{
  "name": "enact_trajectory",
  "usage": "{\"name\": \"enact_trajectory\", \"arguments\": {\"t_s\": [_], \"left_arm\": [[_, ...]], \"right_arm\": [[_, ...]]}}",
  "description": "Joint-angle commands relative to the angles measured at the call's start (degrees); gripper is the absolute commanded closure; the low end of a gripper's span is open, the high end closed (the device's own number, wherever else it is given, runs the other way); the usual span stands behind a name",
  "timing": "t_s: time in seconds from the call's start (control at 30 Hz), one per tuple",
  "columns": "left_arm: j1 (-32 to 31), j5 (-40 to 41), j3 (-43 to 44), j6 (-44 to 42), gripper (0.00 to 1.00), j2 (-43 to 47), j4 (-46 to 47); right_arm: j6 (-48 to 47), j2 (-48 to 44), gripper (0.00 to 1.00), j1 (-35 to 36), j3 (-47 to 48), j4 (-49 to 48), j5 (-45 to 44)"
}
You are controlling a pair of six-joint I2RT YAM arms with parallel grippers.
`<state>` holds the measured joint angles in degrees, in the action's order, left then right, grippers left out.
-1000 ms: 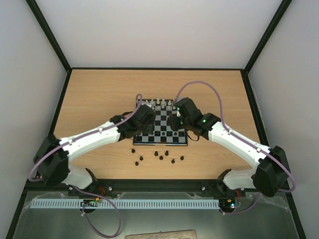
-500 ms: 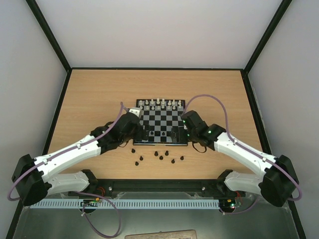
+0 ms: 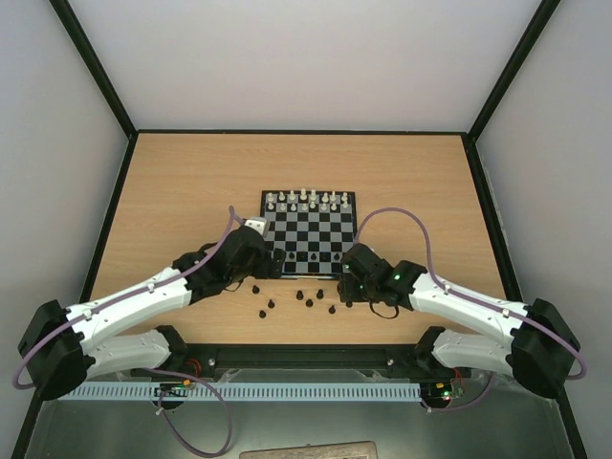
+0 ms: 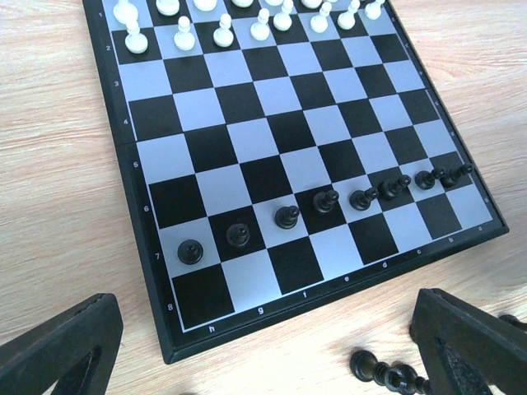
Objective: Set up the chess pieces on the board
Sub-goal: Pick up the chess piece at the center of the board.
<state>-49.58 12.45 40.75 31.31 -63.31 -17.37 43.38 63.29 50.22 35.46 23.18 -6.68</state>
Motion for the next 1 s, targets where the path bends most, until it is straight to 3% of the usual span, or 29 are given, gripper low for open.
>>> {"name": "enact_trajectory", "arguments": {"t_s": [0.0, 0.3, 0.97], "left_arm": [[-0.16, -0.32, -0.87, 0.25, 0.01, 1.6, 1.58], [-0.16, -0.41, -1.29, 0.41, 0.01, 1.55, 2.24], [-0.15, -0.49, -1.19, 0.43, 0.01, -0.88, 3.26]], "right_arm": [[4.19, 1.65, 0.46, 3.14, -0.17, 4.38, -3.77], [4.88, 4.83, 0.64, 4.67, -0.4, 5.9, -4.89], [3.47, 8.78, 0.7, 5.58, -0.66, 4.35, -3.53]]}}
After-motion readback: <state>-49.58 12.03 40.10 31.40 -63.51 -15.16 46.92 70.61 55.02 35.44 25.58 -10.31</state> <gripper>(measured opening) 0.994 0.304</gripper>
